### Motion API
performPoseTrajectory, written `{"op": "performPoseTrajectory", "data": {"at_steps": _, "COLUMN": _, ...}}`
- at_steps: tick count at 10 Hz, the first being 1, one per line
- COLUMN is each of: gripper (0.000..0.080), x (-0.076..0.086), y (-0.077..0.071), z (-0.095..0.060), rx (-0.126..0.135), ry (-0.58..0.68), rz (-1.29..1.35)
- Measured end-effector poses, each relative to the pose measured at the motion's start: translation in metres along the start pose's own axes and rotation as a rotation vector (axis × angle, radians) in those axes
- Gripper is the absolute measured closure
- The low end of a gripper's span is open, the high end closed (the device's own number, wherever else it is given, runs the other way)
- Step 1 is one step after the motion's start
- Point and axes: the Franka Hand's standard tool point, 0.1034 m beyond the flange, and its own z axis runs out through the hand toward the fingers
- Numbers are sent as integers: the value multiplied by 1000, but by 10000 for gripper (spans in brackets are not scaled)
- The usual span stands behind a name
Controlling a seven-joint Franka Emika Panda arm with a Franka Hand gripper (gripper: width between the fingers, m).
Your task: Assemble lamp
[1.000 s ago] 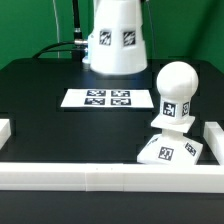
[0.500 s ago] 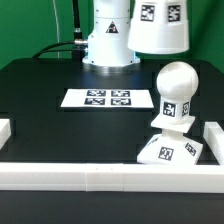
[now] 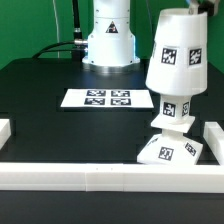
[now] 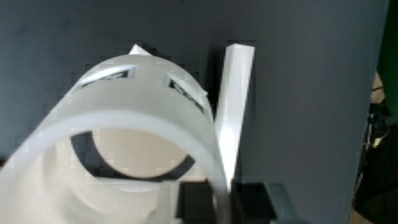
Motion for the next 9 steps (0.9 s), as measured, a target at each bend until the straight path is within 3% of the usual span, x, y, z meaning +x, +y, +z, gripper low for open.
{"op": "performPoseTrajectory", "data": {"at_steps": 2, "gripper": 755, "x": 1, "y": 3, "z": 4, "rx": 2, "ry": 10, "rz": -17}}
{"op": "performPoseTrajectory", "data": {"at_steps": 3, "gripper": 755, "x": -3, "y": 13, "z": 16, "rx": 3, "ry": 23, "rz": -29}}
{"op": "performPoseTrajectory", "data": {"at_steps": 6, "gripper": 755, "x": -1, "y": 14, "z": 36, "rx": 3, "ry": 14, "rz": -28}}
{"op": "performPoseTrajectory", "data": {"at_steps": 9, "gripper": 755, "x": 2, "y": 17, "z": 45, "rx": 2, "ry": 12, "rz": -25}}
